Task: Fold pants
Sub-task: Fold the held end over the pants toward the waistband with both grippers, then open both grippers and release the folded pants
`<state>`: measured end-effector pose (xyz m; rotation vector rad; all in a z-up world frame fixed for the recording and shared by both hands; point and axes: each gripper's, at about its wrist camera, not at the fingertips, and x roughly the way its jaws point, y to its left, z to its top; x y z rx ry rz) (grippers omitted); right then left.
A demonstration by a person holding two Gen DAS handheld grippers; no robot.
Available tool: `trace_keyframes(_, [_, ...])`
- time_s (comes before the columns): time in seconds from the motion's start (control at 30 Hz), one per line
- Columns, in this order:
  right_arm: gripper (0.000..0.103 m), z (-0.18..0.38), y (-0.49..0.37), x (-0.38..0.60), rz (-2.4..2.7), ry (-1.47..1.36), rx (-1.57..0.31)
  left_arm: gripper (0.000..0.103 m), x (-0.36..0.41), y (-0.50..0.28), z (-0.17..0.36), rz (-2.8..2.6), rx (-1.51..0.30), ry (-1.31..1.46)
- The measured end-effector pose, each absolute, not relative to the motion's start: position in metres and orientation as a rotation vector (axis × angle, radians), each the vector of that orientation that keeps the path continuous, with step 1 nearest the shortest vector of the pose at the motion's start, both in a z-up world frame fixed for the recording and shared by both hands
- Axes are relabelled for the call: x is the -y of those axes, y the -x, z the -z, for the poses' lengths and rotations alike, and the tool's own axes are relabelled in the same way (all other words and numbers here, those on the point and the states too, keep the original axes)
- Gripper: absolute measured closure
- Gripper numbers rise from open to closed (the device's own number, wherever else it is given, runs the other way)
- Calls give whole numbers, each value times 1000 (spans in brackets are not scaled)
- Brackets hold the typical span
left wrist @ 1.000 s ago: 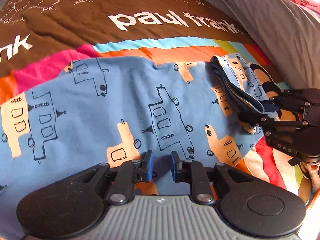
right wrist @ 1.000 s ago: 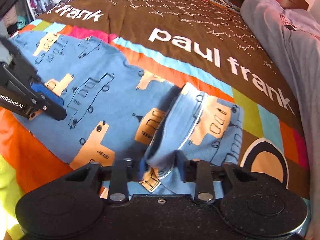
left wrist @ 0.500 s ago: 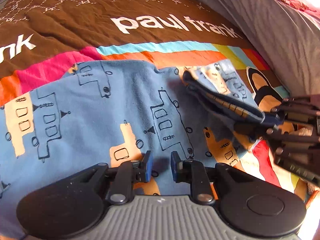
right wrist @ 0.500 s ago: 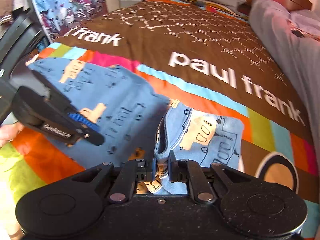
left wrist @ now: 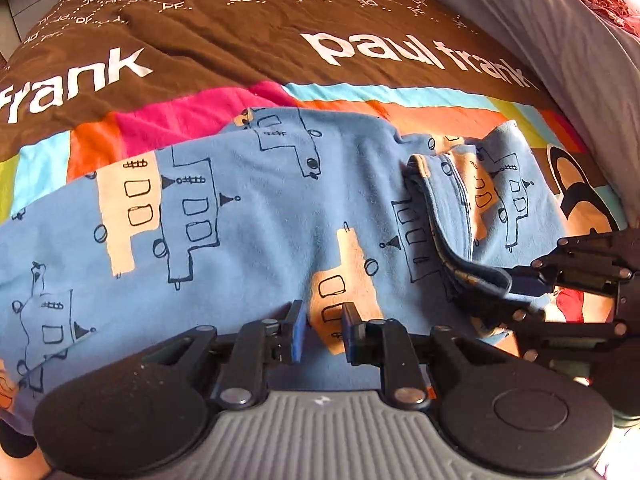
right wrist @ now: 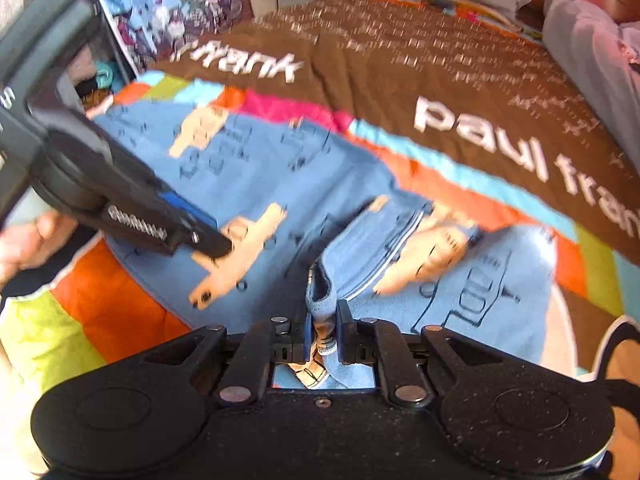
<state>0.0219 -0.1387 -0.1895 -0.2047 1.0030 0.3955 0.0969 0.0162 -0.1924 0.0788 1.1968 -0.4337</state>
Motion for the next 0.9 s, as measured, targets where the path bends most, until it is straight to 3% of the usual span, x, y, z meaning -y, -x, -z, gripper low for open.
trace_keyframes(0.07, [71, 190, -21, 141, -415, 171, -1004, 82, -17, -98, 193, 435, -1199, -73])
trace_keyframes(0.13, [62, 179, -22, 147, -428, 103, -1008, 82, -17, -98, 193, 436, -1199, -69])
trace_keyframes(0.2, [59, 160, -23, 158, -436, 10, -985, 81, -17, -97, 192, 440, -1195, -75])
trace_keyframes(0.27, [48, 145, -30, 168, -415, -59, -952, 81, -16, -97, 193, 445, -1192, -87])
trace_keyframes(0.53, [47, 193, -100, 184, -305, -209, -1069, 81, -16, -96, 193, 444, -1190, -93])
trace_keyframes(0.57, [43, 195, -101, 186, -308, -244, -1065, 81, -16, -97, 193, 442, -1192, -88])
trace_keyframes(0.9, [43, 182, -97, 191, -362, -354, -1014, 81, -18, -96, 192, 427, -1191, -63])
